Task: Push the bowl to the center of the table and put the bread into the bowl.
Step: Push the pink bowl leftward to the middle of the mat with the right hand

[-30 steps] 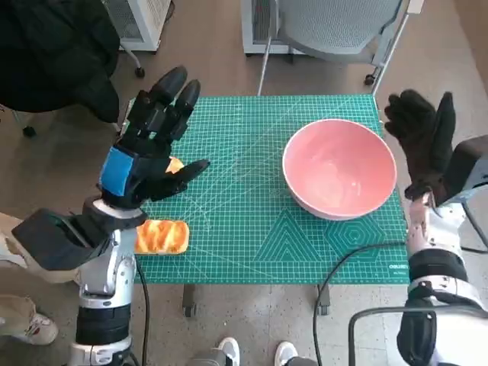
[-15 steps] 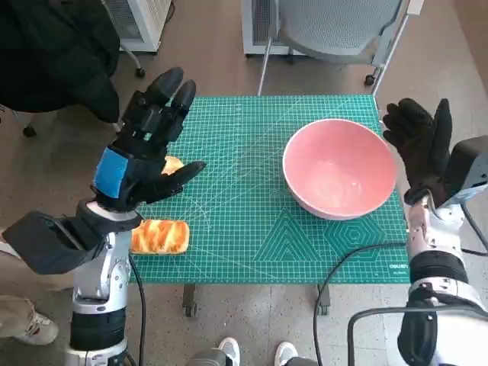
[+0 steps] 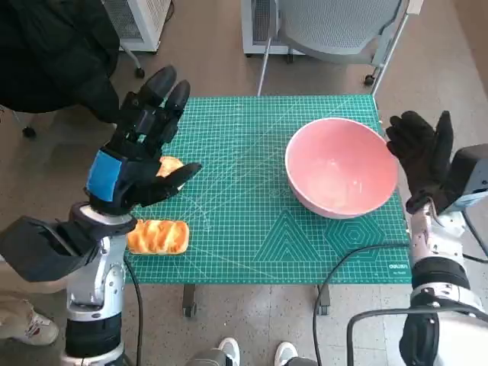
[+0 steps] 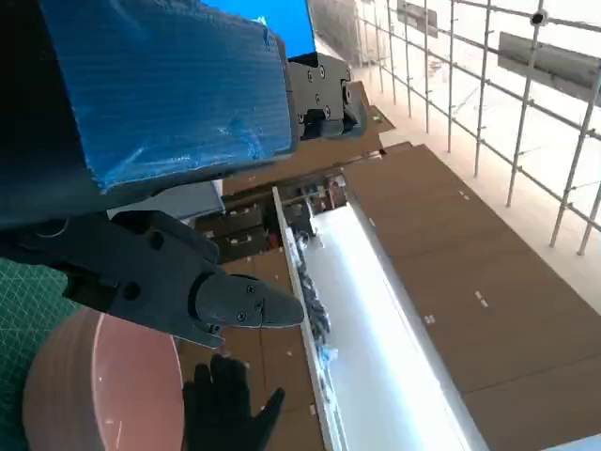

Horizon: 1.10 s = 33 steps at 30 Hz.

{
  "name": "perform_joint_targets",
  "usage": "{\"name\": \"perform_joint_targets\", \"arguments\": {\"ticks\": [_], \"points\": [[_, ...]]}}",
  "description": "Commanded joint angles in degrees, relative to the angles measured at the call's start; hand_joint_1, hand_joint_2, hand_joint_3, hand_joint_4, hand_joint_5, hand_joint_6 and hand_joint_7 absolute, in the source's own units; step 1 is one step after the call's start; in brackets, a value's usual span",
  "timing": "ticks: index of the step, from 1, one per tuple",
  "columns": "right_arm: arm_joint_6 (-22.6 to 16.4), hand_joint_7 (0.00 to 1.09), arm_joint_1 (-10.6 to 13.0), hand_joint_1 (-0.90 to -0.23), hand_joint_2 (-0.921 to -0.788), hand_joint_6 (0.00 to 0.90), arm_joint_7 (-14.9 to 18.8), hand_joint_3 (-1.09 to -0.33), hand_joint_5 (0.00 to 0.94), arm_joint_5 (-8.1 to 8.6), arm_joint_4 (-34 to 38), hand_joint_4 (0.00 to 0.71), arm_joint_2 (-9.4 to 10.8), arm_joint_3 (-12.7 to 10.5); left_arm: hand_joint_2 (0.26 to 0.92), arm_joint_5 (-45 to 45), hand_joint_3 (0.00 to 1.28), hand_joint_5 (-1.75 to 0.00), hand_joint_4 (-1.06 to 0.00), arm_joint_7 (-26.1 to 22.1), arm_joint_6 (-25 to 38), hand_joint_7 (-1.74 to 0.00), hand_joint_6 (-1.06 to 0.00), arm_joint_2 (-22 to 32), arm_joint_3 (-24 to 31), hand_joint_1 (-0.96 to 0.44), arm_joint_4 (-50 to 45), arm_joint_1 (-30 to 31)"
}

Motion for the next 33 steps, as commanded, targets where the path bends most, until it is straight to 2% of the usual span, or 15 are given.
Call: {"name": "perform_joint_targets", "arguments": {"ticks": [1,15,25,33], "points": [[1.8,0.05,2.3,-0.699,-0.921,0.427,-0.6,-0.886,0.017,-0.62,1.1,0.353,0.6,-0.5,0.917,0.0,0.26,0.0,-0.06,0.4,0.7,-0.36,0.0,0.7,0.4,-0.26,-1.2,0.7],[0.7,0.03,1.7,-0.718,-0.921,0.415,0.1,-0.887,0.006,-0.85,0.8,0.355,3.4,-0.5,0.908,0.2,0.28,0.0,-0.05,0.8,1.3,-0.35,0.0,0.7,0.5,-0.25,-2.3,1.3],[-0.2,0.03,1.1,-0.66,-0.921,0.419,0.0,-0.914,0.004,-1.76,0.7,0.357,5.3,0.3,0.846,0.2,0.4,0.0,-0.04,1.0,1.7,-0.34,0.0,0.9,0.7,-0.23,-3.5,1.9],[0.2,0.03,0.6,-0.686,-0.921,0.431,1.1,-0.913,0.005,-1.59,0.7,0.362,6.3,-0.2,0.803,-0.3,0.49,0.0,-0.04,1.0,1.7,-0.34,0.0,0.9,1.1,-0.23,-3.8,2.5]]}}
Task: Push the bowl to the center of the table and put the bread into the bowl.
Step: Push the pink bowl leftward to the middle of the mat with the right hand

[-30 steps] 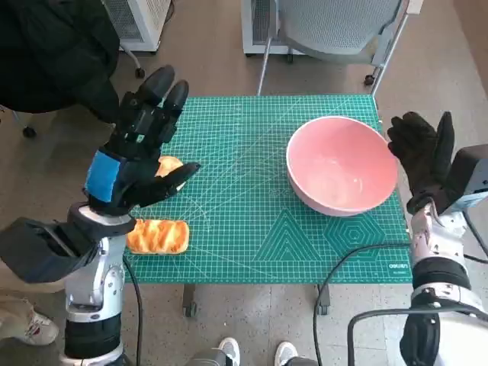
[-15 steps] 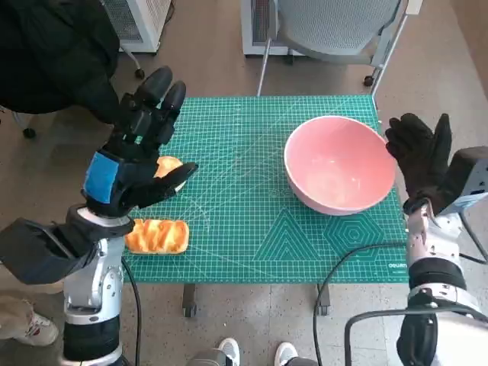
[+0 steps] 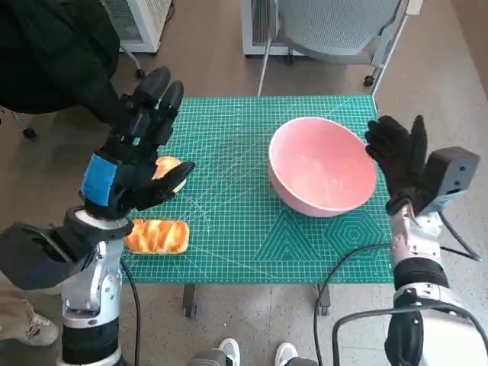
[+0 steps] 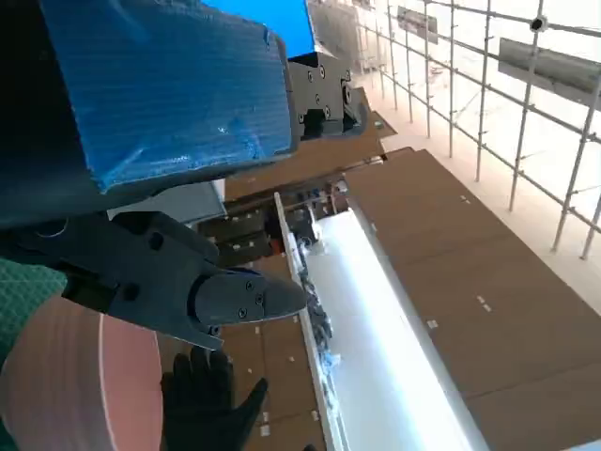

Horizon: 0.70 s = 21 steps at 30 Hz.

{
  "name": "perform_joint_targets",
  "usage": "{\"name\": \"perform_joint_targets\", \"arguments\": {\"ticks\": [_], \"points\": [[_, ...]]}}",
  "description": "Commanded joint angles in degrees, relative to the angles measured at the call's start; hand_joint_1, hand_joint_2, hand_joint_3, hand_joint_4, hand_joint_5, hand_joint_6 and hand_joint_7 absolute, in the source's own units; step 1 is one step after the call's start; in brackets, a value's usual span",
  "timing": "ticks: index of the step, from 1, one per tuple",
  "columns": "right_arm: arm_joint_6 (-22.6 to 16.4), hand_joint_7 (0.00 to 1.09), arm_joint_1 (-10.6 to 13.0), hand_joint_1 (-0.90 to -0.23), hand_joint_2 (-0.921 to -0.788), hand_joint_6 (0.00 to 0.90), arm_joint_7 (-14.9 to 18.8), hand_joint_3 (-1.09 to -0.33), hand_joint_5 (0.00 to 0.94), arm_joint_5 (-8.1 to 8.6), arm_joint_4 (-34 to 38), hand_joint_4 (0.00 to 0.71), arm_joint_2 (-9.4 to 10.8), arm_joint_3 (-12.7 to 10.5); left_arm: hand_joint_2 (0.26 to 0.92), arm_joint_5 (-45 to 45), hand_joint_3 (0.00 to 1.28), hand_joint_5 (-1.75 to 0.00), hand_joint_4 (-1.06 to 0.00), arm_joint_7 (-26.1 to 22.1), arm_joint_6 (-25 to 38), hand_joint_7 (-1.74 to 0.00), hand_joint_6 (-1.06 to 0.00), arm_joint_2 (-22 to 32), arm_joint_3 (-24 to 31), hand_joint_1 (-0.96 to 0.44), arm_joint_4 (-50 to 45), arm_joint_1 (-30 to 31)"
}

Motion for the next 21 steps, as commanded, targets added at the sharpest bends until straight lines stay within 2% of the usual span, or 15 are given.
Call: {"name": "perform_joint_targets", "arguments": {"ticks": [1,13,21], "points": [[1.2,0.03,0.5,-0.689,-0.921,0.432,0.8,-0.912,0.005,-0.03,0.8,0.362,1.0,-0.3,0.802,-0.3,0.5,0.0,-0.04,0.3,0.3,-0.33,0.0,0.5,0.5,-0.23,-1.3,0.8],[0.6,0.03,-0.1,-0.691,-0.921,0.426,2.4,-0.914,0.0,-0.33,0.8,0.344,2.9,0.2,0.786,-0.2,0.53,0.0,-0.03,1.0,0.5,-0.33,0.0,0.3,0.6,-0.23,-1.8,1.2],[0.4,0.02,-0.3,-0.662,-0.921,0.418,2.3,-0.924,0.0,-0.71,0.7,0.332,4.3,0.7,0.779,-0.3,0.54,0.0,-0.03,1.4,0.6,-0.34,0.0,0.3,0.6,-0.23,-2.2,1.4]]}}
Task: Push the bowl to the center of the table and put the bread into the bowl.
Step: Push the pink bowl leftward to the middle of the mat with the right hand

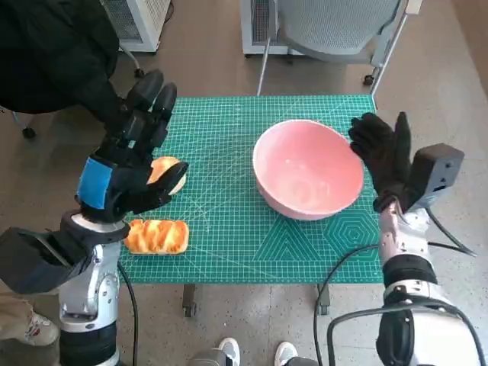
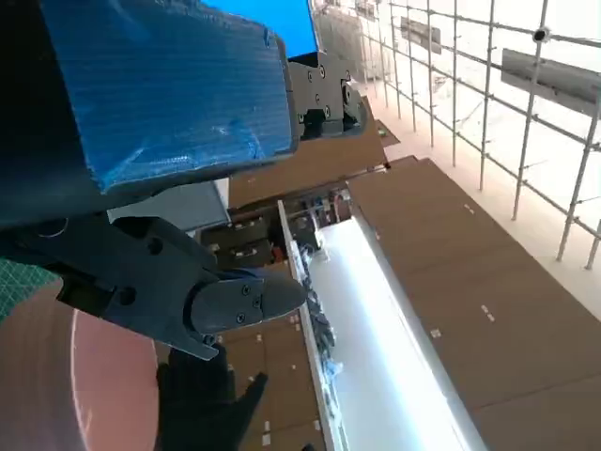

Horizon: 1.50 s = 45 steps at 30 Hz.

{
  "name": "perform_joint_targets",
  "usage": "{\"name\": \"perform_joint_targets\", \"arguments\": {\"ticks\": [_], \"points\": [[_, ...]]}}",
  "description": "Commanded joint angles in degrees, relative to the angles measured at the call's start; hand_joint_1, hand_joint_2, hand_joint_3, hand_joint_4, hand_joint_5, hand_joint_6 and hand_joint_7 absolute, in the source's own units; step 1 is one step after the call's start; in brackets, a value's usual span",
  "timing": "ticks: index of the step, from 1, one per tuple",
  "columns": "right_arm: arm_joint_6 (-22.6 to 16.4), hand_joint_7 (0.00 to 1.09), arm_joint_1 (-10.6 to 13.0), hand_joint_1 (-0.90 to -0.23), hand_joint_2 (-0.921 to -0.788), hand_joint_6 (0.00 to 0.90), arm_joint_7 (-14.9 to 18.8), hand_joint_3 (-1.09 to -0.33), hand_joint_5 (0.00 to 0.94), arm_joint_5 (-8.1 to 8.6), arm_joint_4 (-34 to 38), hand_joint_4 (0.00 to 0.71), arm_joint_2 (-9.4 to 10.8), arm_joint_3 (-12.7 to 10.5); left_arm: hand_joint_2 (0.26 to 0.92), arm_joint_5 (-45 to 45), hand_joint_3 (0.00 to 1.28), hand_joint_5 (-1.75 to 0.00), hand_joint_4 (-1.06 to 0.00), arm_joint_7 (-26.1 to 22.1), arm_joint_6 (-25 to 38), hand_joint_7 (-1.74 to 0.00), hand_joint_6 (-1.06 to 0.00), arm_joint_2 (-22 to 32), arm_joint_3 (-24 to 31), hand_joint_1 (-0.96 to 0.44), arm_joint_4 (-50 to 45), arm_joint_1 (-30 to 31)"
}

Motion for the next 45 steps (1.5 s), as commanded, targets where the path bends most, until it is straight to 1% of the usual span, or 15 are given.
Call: {"name": "perform_joint_targets", "arguments": {"ticks": [1,7,12,19,27,36,41,45], "points": [[0.8,0.02,0.5,-0.661,-0.921,0.418,0.1,-0.925,0.0,-0.64,0.7,0.332,1.6,0.4,0.778,-0.3,0.55,0.0,-0.03,0.4,0.5,-0.34,0.0,0.3,0.4,-0.23,-1.2,0.6],[1.3,0.02,0.1,-0.658,-0.921,0.419,-0.1,-0.93,0.005,-0.31,0.7,0.341,2.6,0.4,0.773,-0.3,0.55,0.0,-0.03,0.4,0.3,-0.35,0.0,0.2,0.3,-0.22,-0.9,0.7],[1.2,0.03,-0.5,-0.672,-0.921,0.429,-0.4,-0.923,0.006,-0.17,0.5,0.347,3.7,0.4,0.77,-0.3,0.56,0.0,-0.03,0.5,0.4,-0.35,0.0,0.1,0.3,-0.22,-1.1,0.8],[0.9,0.02,-1.3,-0.664,-0.921,0.425,-0.3,-0.912,0.003,-0.16,0.4,0.345,4.8,0.5,0.767,-0.4,0.57,0.0,-0.03,0.5,0.7,-0.35,0.0,0.2,0.3,-0.22,-1.4,1.0],[0.8,0.02,-2.1,-0.657,-0.921,0.422,-0.8,-0.915,0.001,0.19,0.4,0.342,6.6,0.2,0.763,-0.8,0.58,0.0,-0.03,0.4,1.1,-0.34,0.0,0.3,0.6,-0.22,-1.8,1.2],[0.8,0.02,-2.9,-0.663,-0.921,0.421,-2.1,-0.924,0.004,-0.38,0.4,0.347,8.6,0.7,0.758,-1.0,0.59,0.0,-0.03,0.6,1.4,-0.34,0.0,0.3,0.8,-0.22,-2.6,1.9],[1.0,0.02,-3.2,-0.671,-0.921,0.417,-2.1,-0.929,0.006,-0.2,0.4,0.352,9.2,0.7,0.756,-0.9,0.59,0.0,-0.02,0.7,1.7,-0.34,0.0,0.4,1.0,-0.22,-3.1,2.3],[0.8,0.02,-3.5,-0.678,-0.921,0.417,-1.4,-0.928,0.007,-0.22,0.3,0.357,9.1,0.8,0.754,-0.9,0.6,0.0,-0.02,0.9,1.9,-0.33,0.0,0.4,1.1,-0.22,-3.5,2.6]]}}
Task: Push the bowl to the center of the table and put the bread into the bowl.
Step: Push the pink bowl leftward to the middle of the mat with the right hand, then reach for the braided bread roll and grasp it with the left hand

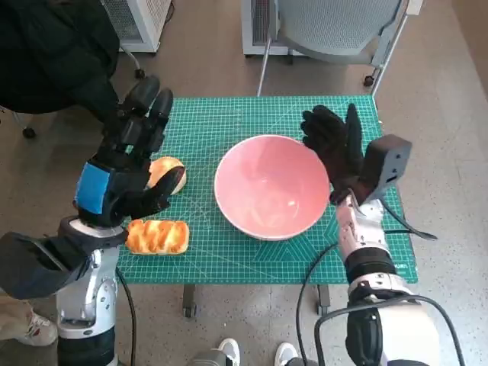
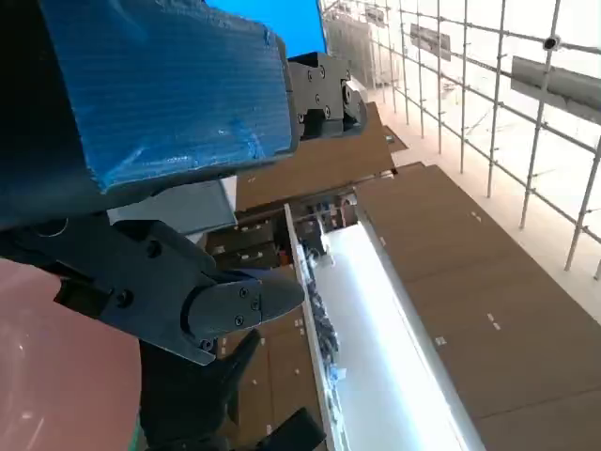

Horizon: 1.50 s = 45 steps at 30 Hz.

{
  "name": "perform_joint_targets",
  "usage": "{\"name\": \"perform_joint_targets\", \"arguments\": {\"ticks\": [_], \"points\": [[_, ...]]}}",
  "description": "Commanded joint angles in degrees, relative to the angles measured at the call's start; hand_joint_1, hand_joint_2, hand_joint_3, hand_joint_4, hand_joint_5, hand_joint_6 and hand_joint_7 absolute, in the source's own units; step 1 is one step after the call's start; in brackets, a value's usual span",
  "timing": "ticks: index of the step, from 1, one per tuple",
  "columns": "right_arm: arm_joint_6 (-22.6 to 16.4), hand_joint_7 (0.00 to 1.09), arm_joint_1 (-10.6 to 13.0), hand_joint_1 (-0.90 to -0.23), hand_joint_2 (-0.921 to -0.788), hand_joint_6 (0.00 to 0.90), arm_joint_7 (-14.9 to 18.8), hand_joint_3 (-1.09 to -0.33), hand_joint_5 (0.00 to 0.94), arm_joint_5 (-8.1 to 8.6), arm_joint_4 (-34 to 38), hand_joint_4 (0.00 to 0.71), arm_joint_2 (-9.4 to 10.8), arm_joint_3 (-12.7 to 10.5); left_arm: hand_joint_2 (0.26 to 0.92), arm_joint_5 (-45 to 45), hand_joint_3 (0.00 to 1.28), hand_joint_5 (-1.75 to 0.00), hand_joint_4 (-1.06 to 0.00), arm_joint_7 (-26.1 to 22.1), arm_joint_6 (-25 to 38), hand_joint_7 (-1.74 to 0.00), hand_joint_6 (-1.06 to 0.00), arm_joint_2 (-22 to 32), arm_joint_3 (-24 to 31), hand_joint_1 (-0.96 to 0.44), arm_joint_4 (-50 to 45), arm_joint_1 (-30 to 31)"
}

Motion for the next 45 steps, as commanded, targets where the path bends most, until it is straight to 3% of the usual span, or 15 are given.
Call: {"name": "perform_joint_targets", "arguments": {"ticks": [1,15,20,33,39,45], "points": [[1.0,0.02,0.0,-0.678,-0.921,0.417,0.3,-0.928,0.007,-0.04,0.6,0.358,0.3,0.0,0.754,-0.5,0.6,0.0,-0.02,0.4,0.5,-0.33,0.0,0.4,0.7,-0.22,-1.6,0.9],[-2.7,0.03,-2.5,-0.691,-0.921,0.437,5.0,-0.913,0.005,0.9,-0.4,0.363,-1.3,-0.6,0.749,0.6,0.61,0.0,-0.02,1.3,0.0,-0.32,0.0,-0.1,0.3,-0.22,-0.8,1.0],[-5.3,0.02,-3.0,-0.719,-0.921,0.419,8.5,-0.904,0.001,1.57,-1.0,0.346,-2.6,-1.0,0.749,0.7,0.6,0.0,-0.03,1.7,0.2,-0.32,0.0,-0.3,0.0,-0.22,-0.8,0.7],[-13.3,0.0,-2.9,-0.713,-0.921,0.381,16.8,-0.883,0.0,3.8,-3.8,0.308,-5.3,-1.0,0.751,-0.2,0.6,0.0,-0.02,1.8,0.3,-0.33,0.0,-0.3,0.3,-0.23,-1.2,0.9],[-16.1,0.0,-2.7,-0.736,-0.921,0.378,20.4,-0.861,0.0,5.43,-5.6,0.298,-5.7,-0.9,0.751,-0.2,0.6,0.0,-0.02,1.8,0.1,-0.33,0.0,-0.1,0.6,-0.24,-1.4,0.8],[-20.4,0.0,-1.2,-0.729,-0.921,0.357,27.9,-0.852,0.0,9.04,-11.1,0.272,-5.9,-0.7,0.75,-0.3,0.6,0.0,-0.03,1.6,-0.2,-0.33,0.0,0.0,0.7,-0.24,-1.5,0.5]]}}
